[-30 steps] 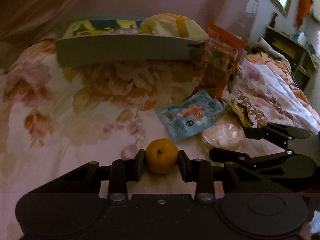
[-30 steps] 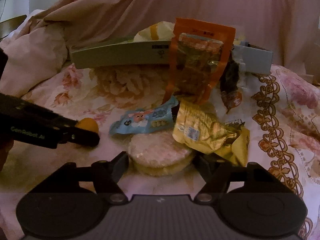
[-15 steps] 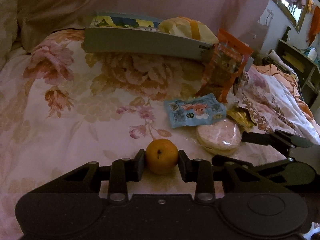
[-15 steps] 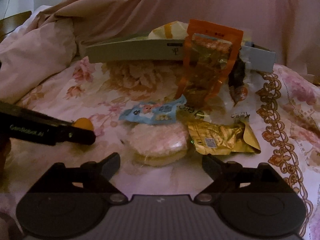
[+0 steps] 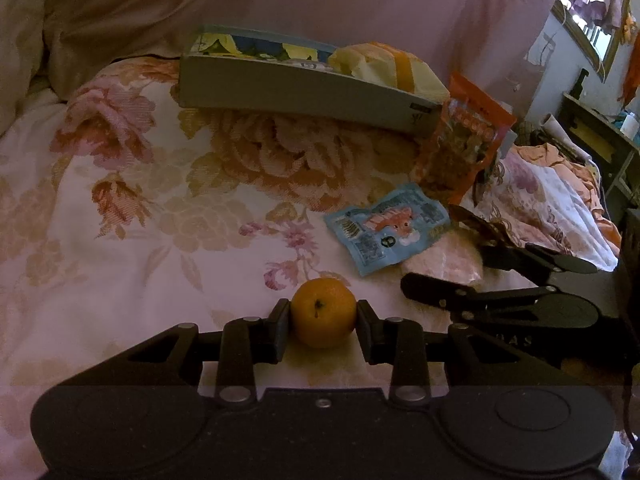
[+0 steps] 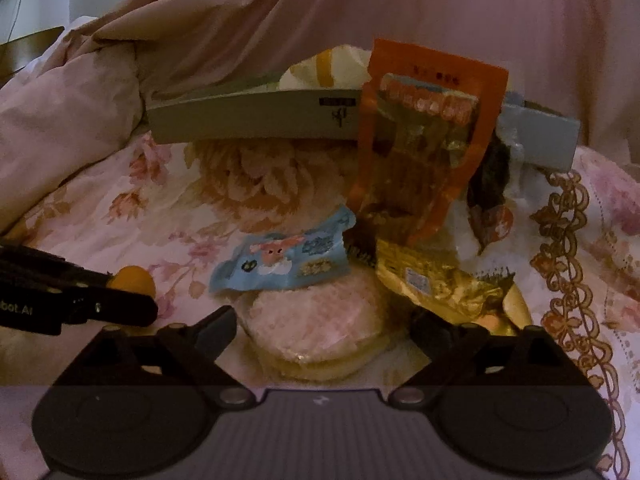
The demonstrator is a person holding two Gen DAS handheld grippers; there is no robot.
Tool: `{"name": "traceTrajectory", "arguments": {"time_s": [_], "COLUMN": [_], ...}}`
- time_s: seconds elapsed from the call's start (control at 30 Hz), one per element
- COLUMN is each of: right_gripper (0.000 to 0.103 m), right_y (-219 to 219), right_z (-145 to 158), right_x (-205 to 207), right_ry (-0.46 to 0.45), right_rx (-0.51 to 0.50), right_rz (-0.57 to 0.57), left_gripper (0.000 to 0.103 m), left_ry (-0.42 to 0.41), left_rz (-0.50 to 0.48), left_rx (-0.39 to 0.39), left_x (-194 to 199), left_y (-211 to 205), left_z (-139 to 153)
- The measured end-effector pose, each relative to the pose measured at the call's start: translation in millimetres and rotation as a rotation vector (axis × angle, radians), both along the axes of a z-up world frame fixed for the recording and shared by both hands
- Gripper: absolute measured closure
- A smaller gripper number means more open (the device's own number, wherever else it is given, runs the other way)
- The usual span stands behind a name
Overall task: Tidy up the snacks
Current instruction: 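Lift the mandarin and pink cake and carry both over the gray box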
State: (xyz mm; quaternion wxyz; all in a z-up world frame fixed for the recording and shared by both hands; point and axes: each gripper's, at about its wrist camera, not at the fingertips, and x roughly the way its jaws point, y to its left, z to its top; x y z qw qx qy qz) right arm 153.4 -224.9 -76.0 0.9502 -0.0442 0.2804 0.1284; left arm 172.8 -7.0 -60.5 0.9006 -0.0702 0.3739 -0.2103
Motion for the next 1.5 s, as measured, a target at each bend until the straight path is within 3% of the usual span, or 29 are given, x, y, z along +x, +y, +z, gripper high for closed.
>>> {"name": "traceTrajectory", "arguments": {"time_s": [0.07, 0.2, 0.63, 1.17, 1.5], "right_gripper": [0.023, 0.026, 0.028, 0.028, 0.028], "right_y": [-1.7, -0.3, 11.0, 20.0, 14.7], "right_z": [0.7, 1.2, 10.0, 53.1, 79.8], "right_x": [-1.2, -3.4, -25.3, -64.0, -51.3], "right_ry": [-0.011, -0.033, -0.072, -0.198, -0.296], "right_rx": [0.010, 0.002, -0.005, 0.012, 0.047], "right_rz": [0.002, 0.010, 0.070, 0.085, 0.066], "left_gripper": [0.067, 0.067, 0.067, 0.067, 0.066], "left_ry": [0.000, 0.001, -0.023, -0.116, -0.172], "left_rz": [0.002, 0.003, 0.019, 0.065, 0.119], "left_rx": [-0.002, -0.005, -0.011, -0.049, -0.072], "left_x": [-0.3, -1.0, -4.2, -21.4, 18.9], "left_y": [0.0, 0.3, 0.8, 5.8, 4.5], "left_z": [-0.1, 0.3, 12.0, 55.4, 92.2]}}
